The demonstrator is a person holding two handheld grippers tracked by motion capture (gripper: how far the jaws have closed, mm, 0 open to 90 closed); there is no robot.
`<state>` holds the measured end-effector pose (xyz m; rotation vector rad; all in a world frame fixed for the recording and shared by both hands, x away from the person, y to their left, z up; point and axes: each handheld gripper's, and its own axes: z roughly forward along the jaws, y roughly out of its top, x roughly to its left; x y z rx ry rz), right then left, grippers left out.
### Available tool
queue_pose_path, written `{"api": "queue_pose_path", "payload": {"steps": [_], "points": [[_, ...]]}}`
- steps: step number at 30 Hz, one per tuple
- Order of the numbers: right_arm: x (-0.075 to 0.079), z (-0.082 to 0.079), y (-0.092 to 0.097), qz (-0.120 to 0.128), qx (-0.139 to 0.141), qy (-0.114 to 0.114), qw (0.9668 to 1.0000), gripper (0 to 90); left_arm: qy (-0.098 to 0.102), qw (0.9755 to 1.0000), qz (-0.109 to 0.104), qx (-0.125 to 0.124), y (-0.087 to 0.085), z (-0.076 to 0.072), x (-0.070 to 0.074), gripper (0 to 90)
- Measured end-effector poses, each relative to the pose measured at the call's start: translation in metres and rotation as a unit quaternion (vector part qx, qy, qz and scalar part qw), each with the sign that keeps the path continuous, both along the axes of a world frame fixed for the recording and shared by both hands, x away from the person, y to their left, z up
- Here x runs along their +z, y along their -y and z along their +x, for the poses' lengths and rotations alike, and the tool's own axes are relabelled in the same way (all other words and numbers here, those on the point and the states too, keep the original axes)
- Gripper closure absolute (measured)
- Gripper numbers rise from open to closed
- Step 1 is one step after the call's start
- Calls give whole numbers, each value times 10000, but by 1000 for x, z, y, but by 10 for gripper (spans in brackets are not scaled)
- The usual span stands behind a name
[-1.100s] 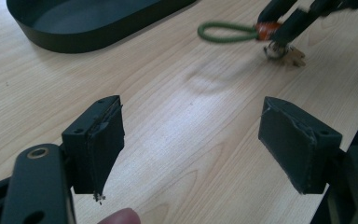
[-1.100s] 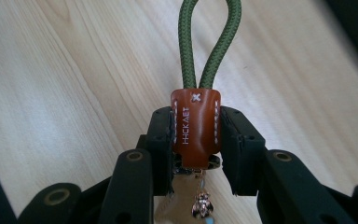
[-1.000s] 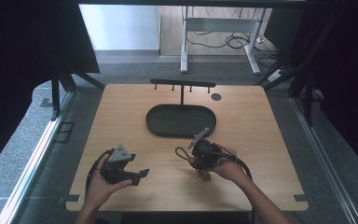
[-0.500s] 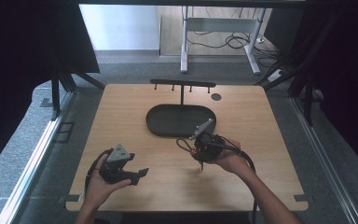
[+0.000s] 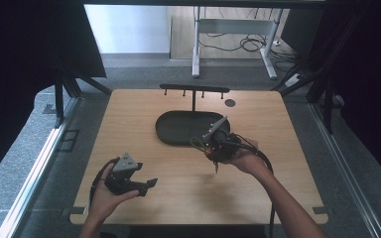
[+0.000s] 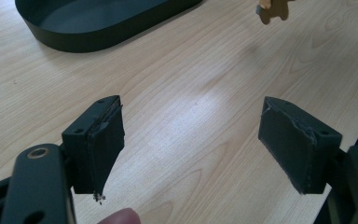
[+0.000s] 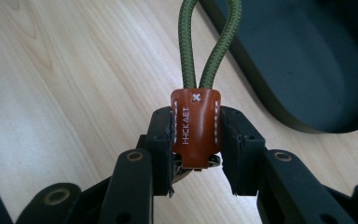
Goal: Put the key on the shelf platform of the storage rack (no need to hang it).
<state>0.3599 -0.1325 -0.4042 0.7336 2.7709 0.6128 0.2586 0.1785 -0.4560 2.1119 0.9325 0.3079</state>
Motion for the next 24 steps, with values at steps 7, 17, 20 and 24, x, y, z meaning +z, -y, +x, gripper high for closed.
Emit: {"api": "queue_pose_path", "payload": {"steps": [7, 17, 20, 24], "points": [[5, 11, 1, -46, 58, 4, 10000, 660, 3, 10000, 20, -28, 0, 0, 0, 226], [9, 24, 2, -80, 5, 28, 10000, 659, -2, 10000, 26, -23, 0, 0, -1, 227], [10, 28, 3, -80, -32, 51, 9999, 659, -3, 10000, 37, -24, 1, 1, -1, 227], [10, 34, 3, -75, -74, 44, 9999, 659, -3, 10000, 29, -32, 1, 0, -1, 226]]}}
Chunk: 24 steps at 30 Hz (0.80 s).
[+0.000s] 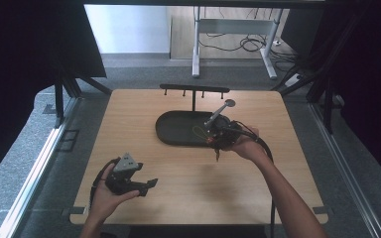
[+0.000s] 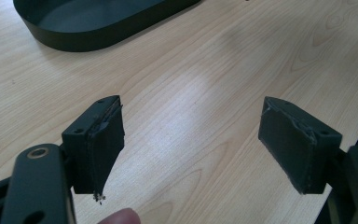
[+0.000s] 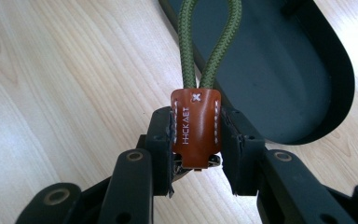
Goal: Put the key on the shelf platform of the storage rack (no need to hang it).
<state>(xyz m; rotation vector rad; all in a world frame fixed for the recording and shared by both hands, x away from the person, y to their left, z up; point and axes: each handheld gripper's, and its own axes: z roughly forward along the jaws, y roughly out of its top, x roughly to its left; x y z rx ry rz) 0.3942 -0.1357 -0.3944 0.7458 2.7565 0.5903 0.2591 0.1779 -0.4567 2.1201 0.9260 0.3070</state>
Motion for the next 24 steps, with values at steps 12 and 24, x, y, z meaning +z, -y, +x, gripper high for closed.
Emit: {"api": "queue_pose_path", "payload": {"steps": [12, 24], "points": [[3, 17, 1, -81, 15, 80, 9999, 659, -2, 10000, -13, 2, 1, 0, 0, 226], [6, 30, -4, -232, 10, 134, 9996, 659, 11, 10000, -25, 13, -2, 0, 0, 226]]}}
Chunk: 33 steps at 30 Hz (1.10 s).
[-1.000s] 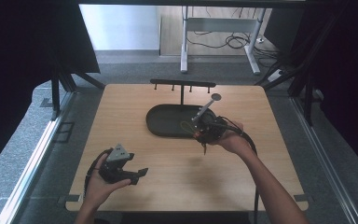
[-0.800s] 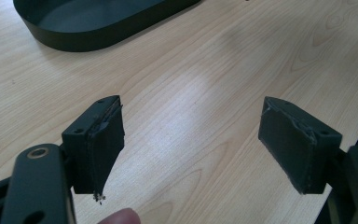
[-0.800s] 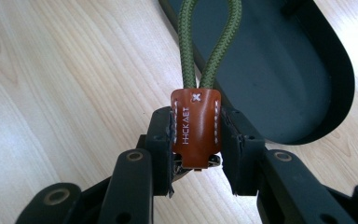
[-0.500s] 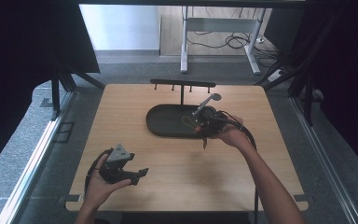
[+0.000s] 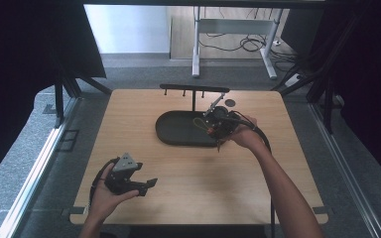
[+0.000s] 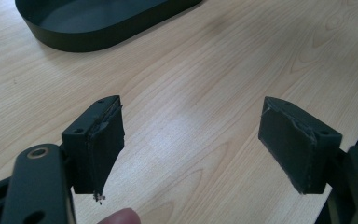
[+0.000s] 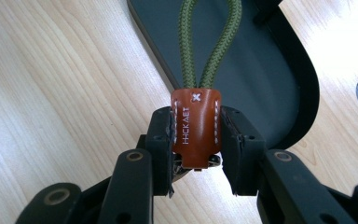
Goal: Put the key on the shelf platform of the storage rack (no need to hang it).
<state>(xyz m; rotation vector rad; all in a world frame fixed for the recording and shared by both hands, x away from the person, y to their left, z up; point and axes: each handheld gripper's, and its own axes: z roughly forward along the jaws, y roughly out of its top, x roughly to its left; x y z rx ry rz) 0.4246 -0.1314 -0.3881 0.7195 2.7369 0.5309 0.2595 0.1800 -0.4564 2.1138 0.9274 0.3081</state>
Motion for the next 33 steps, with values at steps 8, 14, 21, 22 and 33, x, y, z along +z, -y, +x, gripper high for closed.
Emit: {"api": "queue_pose_path", "payload": {"steps": [8, 14, 21, 22, 33], "points": [[2, 11, -4, -49, -47, -23, 10000, 659, -2, 10000, -18, 6, -1, 0, 0, 226], [2, 20, -6, -81, -77, -10, 9999, 659, -7, 10000, -39, 13, -2, 0, 0, 226], [3, 31, -9, -129, -150, -5, 9998, 659, 4, 9999, -121, -30, -3, -1, 2, 226], [3, 33, -9, -145, -156, -8, 9998, 659, -1, 9999, -113, -22, -3, 0, 1, 226], [-3, 50, -14, -229, -115, -33, 9997, 659, -2, 9999, -130, -1, -4, 0, 1, 226]]}}
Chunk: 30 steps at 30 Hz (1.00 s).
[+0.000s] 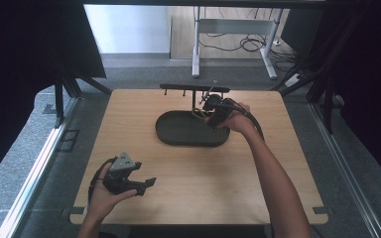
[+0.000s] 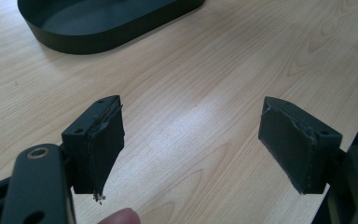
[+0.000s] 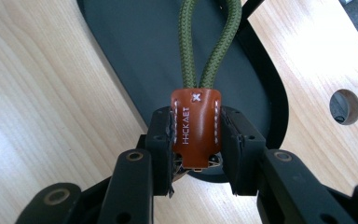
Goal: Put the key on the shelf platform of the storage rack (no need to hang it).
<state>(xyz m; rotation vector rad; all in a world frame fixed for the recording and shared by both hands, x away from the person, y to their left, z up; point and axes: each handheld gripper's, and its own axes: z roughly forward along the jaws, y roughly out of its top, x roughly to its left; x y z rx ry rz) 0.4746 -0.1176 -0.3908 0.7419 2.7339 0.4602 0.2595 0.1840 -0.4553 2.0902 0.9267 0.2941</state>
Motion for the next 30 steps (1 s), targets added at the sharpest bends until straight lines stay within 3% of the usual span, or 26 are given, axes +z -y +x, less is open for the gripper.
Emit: {"api": "queue_pose_path", "payload": {"steps": [30], "points": [[-21, 25, -4, -32, 66, 77, 9999, 658, 1, 10000, -37, 53, -5, 1, 1, 226]]}}
